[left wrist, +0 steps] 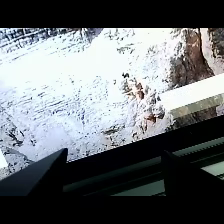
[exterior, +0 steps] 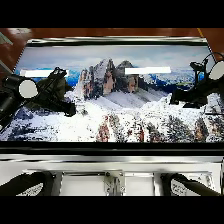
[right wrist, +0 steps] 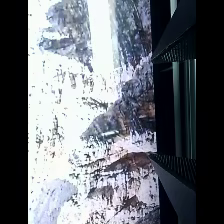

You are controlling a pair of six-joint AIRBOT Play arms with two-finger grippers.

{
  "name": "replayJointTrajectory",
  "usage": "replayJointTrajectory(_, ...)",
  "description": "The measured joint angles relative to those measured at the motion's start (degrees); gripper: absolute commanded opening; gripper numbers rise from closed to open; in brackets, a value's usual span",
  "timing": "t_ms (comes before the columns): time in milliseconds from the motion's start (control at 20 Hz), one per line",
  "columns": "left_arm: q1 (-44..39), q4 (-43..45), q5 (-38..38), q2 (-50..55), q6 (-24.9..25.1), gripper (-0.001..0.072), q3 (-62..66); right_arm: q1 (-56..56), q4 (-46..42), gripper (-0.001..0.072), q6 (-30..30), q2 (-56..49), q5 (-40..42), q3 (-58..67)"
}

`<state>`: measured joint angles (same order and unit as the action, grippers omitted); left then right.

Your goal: Fold the shirts.

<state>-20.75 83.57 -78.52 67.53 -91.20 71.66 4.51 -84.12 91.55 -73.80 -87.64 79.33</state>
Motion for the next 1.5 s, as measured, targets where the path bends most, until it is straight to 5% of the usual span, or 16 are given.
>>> replayJointTrajectory(800,0.0,0.0,0.07,0.0,-0.02,0.0662,0.0,0.0,0.0,0.069,0.02,-0.02,1.01,0.0)
replayJointTrajectory(1200,0.24,-1.55,6.58,1.38,-1.29,0.0663,0.0,0.0,-0.28,0.069,-0.42,0.0,2.25,0.0)
replayJointTrajectory(1500,13.2,6.32,7.43,10.12,-5.14,0.0672,9.51,0.0,-0.13,0.069,-1.79,0.0,3.19,0.0)
